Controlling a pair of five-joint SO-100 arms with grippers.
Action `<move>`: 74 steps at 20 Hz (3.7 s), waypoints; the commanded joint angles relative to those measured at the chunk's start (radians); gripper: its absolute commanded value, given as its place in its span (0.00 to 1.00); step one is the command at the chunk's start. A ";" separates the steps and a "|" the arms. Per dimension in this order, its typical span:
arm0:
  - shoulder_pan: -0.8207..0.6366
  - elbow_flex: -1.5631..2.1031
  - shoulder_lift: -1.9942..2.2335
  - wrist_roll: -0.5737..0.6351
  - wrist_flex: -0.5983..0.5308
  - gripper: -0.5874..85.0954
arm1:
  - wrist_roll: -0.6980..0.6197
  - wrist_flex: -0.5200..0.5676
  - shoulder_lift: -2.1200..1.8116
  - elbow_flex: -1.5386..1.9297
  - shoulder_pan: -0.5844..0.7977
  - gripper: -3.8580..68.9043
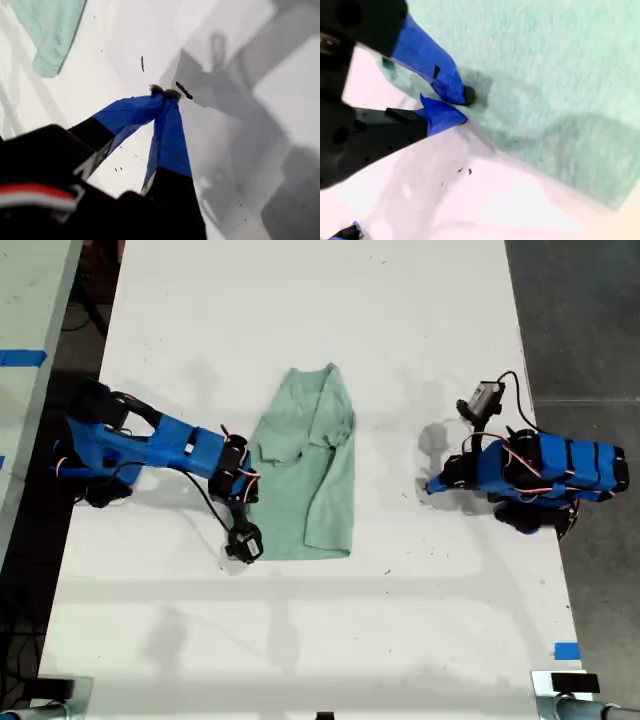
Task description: Fold t shirt
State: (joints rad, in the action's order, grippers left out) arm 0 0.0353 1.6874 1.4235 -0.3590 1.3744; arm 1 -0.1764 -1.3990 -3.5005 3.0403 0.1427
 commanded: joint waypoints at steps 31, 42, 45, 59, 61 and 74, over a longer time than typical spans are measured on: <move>-0.184 -0.666 0.166 0.377 0.150 0.01 | -0.020 0.000 -0.011 0.031 -0.009 0.03; -0.318 0.761 1.270 0.396 -0.374 0.01 | -0.006 0.005 -0.011 0.034 -0.015 0.03; -0.333 1.124 1.431 0.393 -0.592 0.01 | -0.002 0.005 -0.011 0.034 -0.015 0.03; -0.350 1.519 2.172 0.390 -0.379 0.01 | 0.009 0.005 -0.011 0.034 -0.021 0.03; -0.347 1.519 2.174 0.390 -0.377 0.01 | 0.011 0.003 -0.011 0.034 -0.021 0.03; -0.336 1.519 2.175 0.387 -0.373 0.01 | 0.021 0.003 -0.011 0.034 -0.023 0.04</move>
State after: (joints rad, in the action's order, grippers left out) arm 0 -0.3114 3.1983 3.5895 0.0460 0.9986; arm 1 -0.1672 -1.3990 -3.5005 3.0403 0.1381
